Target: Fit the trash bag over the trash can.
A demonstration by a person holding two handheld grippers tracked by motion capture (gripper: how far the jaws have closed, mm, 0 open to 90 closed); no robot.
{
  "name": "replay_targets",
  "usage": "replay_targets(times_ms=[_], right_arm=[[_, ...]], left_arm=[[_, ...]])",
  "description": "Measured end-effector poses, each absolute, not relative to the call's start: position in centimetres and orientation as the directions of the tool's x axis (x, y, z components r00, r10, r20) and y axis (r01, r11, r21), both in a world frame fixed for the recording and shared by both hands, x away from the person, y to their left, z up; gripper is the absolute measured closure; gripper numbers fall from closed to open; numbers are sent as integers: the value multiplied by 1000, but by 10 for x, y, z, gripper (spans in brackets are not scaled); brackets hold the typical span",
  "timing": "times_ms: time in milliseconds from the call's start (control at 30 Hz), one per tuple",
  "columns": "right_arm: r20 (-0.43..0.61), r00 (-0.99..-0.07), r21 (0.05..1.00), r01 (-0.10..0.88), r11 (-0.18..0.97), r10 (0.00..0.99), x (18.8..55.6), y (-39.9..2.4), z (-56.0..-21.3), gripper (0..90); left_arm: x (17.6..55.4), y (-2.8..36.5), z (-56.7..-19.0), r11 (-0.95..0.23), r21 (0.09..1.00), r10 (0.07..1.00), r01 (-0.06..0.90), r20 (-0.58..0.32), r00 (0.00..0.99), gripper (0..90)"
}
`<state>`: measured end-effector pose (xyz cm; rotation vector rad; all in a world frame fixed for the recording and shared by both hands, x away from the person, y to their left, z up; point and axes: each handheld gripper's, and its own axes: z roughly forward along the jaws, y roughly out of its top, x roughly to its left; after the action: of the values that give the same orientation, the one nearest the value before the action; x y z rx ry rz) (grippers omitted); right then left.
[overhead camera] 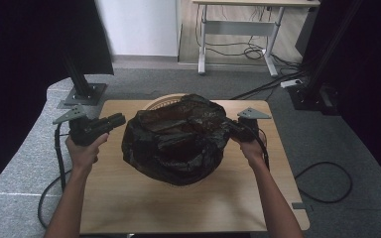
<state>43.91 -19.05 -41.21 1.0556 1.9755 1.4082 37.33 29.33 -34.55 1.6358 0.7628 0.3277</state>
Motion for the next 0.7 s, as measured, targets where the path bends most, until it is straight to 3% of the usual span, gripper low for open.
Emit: replay_targets(times_ms=[67, 200, 367, 467, 567, 700], right_arm=[[42, -579, 937, 305, 168, 814, 439, -191, -411, 883], [38, -578, 939, 299, 168, 815, 436, -193, -405, 882], [34, -580, 944, 286, 165, 814, 434, -194, -400, 881], [32, -580, 947, 279, 161, 814, 434, -194, -399, 881], [36, -579, 949, 275, 154, 814, 434, -195, -398, 882], [30, -575, 952, 266, 152, 818, 434, -197, -398, 882]], left_arm=[[371, 289, -339, -65, 953, 621, 295, -193, 760, 709], [371, 277, -329, -99, 949, 600, 300, -183, 778, 544], [383, 262, -326, -172, 923, 600, 345, -179, 780, 461], [390, 256, -328, -201, 908, 613, 367, -175, 770, 514], [393, 254, -330, -219, 904, 623, 367, -160, 766, 727], [391, 255, -330, -211, 915, 633, 343, -140, 761, 895]])
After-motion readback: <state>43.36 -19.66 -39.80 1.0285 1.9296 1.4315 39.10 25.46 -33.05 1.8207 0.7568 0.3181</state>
